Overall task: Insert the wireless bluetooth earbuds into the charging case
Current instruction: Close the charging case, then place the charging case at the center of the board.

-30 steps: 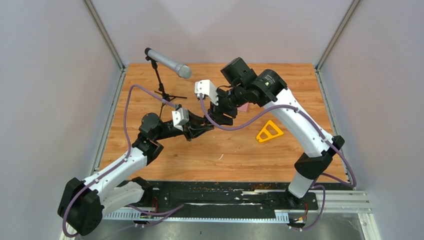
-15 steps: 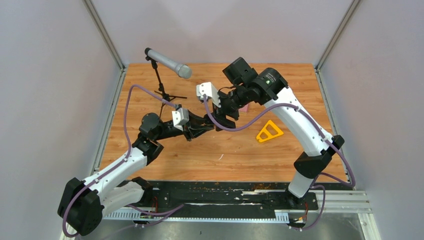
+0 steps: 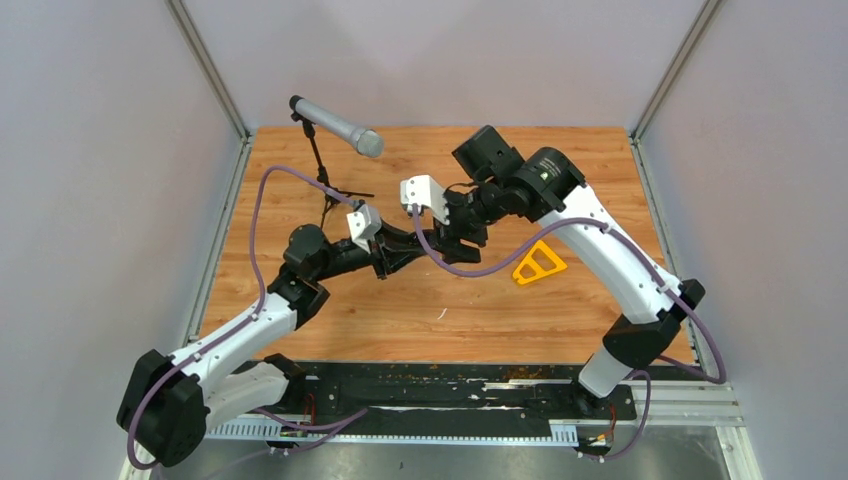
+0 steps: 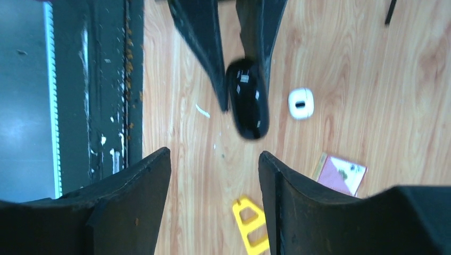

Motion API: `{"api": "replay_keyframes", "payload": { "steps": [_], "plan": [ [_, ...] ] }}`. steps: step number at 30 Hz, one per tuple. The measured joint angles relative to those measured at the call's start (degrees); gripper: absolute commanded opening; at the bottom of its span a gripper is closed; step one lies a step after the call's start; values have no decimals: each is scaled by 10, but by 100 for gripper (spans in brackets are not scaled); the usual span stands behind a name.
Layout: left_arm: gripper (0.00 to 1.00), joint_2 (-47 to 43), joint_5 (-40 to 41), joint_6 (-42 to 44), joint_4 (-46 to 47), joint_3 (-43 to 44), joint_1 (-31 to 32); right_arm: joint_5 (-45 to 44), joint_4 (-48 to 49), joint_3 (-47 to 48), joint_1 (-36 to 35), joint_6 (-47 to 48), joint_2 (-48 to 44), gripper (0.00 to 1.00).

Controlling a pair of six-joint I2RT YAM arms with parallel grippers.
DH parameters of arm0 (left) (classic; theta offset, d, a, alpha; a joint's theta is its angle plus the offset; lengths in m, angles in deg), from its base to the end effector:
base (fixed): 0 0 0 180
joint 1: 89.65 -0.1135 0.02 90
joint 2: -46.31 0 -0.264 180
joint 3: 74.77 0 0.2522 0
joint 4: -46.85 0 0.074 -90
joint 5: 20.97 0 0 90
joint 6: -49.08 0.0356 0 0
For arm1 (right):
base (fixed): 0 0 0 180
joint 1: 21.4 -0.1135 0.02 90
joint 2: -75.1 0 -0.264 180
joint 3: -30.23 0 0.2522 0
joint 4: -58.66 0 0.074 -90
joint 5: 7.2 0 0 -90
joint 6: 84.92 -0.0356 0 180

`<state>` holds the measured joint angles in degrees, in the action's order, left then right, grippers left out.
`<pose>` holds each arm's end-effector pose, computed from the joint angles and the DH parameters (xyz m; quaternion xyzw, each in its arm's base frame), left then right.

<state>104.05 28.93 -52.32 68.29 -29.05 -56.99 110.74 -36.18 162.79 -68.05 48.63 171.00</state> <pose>0.1776 -0.1411 0.3008 0.3691 0.5488 -0.4743 0.5811 0.1973 0.2333 0.4371 -0.7078 0.6119 0.2393 0.2596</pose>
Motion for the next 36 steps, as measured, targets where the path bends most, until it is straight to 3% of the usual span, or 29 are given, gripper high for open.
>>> {"api": "replay_keyframes", "payload": {
  "steps": [4, 11, 17, 19, 21, 29, 33, 36],
  "plan": [
    [0, 4, -2, 30, -36, -12, -6, -49, 16, -79, 34, -16, -45, 62],
    [0, -3, -5, 103, -183, -35, -22, -74, 82, -186, 216, -56, -97, 68],
    [1, 28, 1, 94, -257, -34, -41, -83, 127, -234, 242, -82, -154, 72],
    [2, 50, 10, 82, -275, -32, -46, -85, 136, -235, 245, -90, -162, 81],
    [2, 77, 25, 61, -292, -21, -53, -97, 152, -238, 250, -104, -166, 86],
    [4, 222, 57, -92, -254, 41, -94, -145, 188, -266, 257, -141, -175, 86],
    [12, 286, 88, -182, -221, 54, -96, -146, 193, -266, 257, -148, -175, 86],
    [24, 324, 110, -237, -210, 66, -96, -146, 193, -266, 257, -150, -175, 86]
  ]
}}
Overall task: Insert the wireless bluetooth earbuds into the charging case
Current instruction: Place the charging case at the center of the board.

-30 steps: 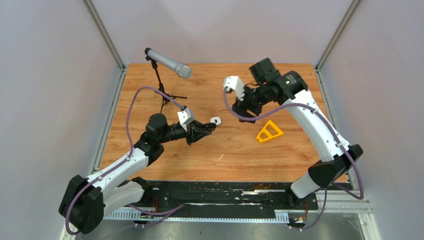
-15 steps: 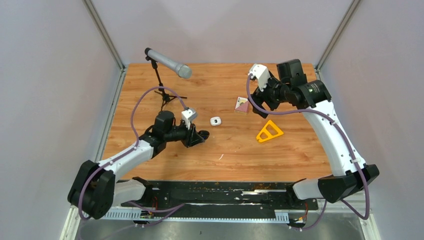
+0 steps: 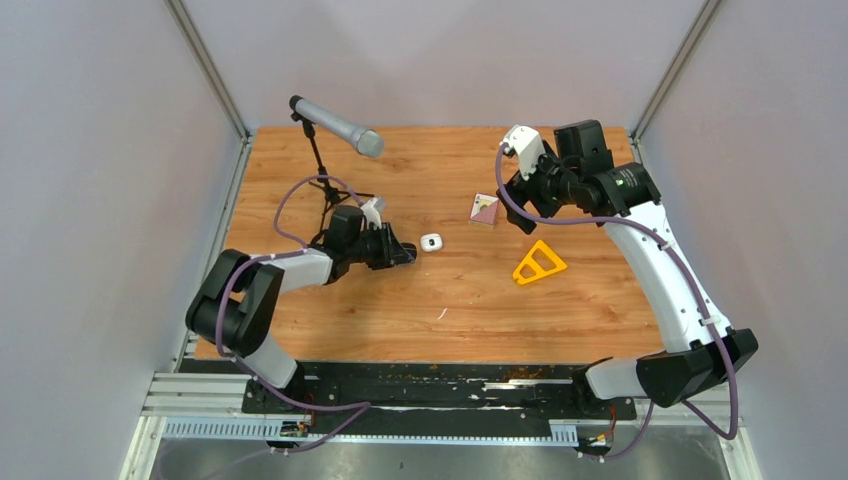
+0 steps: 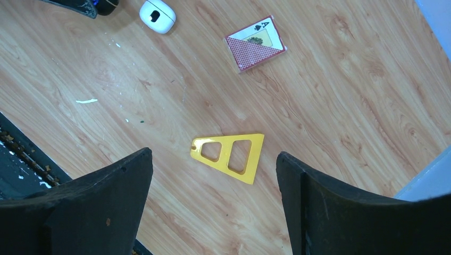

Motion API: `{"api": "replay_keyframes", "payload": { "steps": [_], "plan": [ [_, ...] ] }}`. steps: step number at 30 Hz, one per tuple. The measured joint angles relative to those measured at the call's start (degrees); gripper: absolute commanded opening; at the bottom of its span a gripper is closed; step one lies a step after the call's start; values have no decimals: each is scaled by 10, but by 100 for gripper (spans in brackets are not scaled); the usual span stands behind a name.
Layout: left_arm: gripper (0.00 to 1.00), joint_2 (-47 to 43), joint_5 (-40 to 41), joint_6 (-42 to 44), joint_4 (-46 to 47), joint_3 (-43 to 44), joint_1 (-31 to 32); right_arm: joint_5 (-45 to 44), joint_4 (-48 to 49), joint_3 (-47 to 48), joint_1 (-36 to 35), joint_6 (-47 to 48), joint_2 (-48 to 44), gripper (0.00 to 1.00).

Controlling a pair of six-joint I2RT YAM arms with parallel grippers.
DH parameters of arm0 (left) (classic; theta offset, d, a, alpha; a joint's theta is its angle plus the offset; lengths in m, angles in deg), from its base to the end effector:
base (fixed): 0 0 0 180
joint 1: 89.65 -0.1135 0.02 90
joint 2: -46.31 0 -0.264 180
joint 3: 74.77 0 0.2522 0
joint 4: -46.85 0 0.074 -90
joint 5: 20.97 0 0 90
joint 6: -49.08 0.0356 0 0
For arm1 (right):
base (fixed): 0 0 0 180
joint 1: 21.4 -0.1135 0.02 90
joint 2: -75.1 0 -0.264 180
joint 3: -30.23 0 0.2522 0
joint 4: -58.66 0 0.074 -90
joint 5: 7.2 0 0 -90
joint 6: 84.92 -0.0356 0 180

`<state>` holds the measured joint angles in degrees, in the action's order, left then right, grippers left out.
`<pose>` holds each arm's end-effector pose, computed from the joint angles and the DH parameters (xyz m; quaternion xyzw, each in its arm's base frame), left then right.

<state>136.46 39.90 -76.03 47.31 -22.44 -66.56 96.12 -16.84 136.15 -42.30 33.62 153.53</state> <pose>0.2723 -0.1349 0.1591 0.0201 0.8744 -0.4057 0.2653 0.2432 0.1016 0.4078 -0.4255 0.8250 0.0843 0.3623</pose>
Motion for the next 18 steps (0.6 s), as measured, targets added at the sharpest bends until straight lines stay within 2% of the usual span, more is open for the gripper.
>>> {"api": "replay_keyframes", "payload": {
  "steps": [4, 10, 18],
  "plan": [
    [27, 39, 42, -58, 1, 21, 0, 0, 1, 0, 0, 0, 0, 86],
    [50, 75, 81, -98, -13, 36, 0, 1, 1, 0, 0, 0, 0, 86],
    [62, 76, 96, -109, -39, 61, -2, 2, 1, 1, 0, 1, 7, 87]
  ]
}}
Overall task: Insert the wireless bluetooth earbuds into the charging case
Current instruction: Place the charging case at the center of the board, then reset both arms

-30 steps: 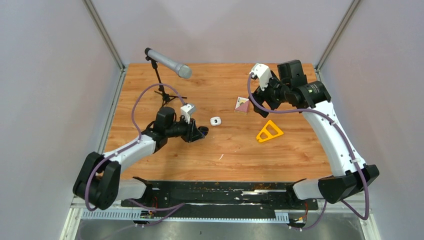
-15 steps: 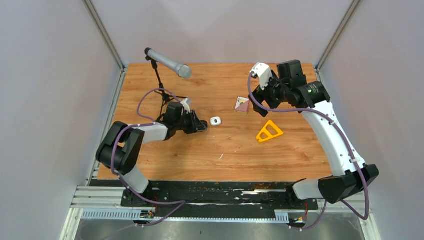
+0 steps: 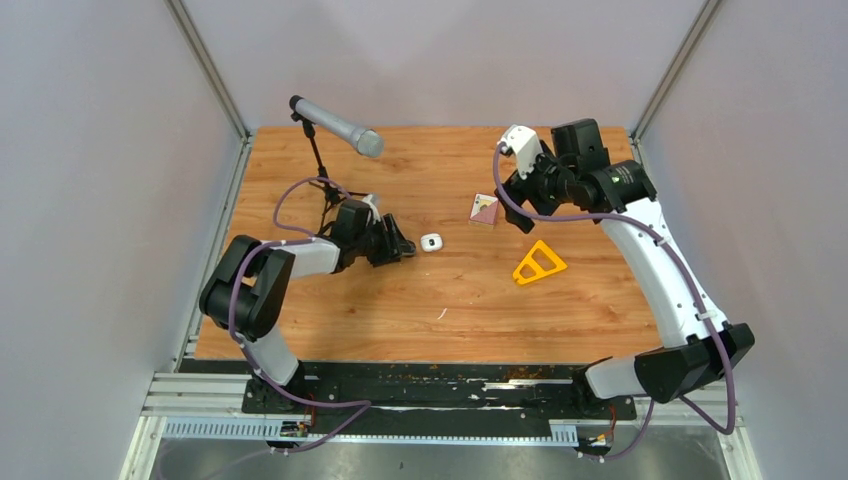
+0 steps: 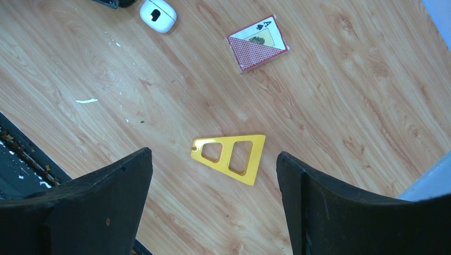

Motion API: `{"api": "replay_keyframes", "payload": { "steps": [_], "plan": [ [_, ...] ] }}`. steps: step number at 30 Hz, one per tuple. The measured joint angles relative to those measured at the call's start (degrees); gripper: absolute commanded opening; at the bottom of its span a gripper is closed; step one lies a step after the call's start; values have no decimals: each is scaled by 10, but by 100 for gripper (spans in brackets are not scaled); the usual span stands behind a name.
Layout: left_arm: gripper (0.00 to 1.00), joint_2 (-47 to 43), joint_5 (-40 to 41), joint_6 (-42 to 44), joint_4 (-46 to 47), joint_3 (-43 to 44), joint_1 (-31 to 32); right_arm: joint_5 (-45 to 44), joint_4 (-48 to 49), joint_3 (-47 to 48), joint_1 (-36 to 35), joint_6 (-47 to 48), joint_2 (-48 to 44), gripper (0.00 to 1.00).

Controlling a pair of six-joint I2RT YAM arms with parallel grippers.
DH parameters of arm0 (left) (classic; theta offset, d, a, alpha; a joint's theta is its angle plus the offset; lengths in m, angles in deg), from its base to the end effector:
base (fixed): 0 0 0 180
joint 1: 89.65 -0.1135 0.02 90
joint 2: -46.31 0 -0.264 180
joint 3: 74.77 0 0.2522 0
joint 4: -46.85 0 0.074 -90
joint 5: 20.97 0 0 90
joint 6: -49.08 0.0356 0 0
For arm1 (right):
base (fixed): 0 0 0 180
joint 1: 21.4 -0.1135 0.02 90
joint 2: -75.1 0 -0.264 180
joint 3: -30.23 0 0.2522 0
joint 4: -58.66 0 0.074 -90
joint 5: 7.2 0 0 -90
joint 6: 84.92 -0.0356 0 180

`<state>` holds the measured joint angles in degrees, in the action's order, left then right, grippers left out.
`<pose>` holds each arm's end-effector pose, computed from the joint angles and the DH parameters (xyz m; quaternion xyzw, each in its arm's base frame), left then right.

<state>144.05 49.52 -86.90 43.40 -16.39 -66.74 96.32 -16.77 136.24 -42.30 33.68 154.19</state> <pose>0.2988 -0.1392 0.1421 -0.1141 0.8985 -0.3512 0.2375 0.2463 0.1030 0.4056 -0.4267 0.8259 0.0862 0.3583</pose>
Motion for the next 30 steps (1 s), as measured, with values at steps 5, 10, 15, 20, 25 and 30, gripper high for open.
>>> {"api": "replay_keyframes", "payload": {
  "steps": [5, 10, 15, 20, 25, 30],
  "plan": [
    [78, -19, 5, 28, -33, 2, -18, 12, 16, 3, 10, -3, 17, 89],
    [100, -100, 9, 93, -101, -11, -59, 49, 112, -53, 45, -40, -4, 95],
    [100, -210, 28, 183, -198, -12, -89, 52, 184, -129, 60, -70, -16, 95],
    [100, -311, 62, 271, -290, -9, -105, 22, 226, -197, 60, -101, -31, 94],
    [100, -356, 67, 377, -367, 9, -115, -48, 247, -220, 64, -146, -78, 95],
    [100, -369, 70, 440, -404, 39, -137, -100, 269, -221, 70, -181, -125, 95]
  ]
}}
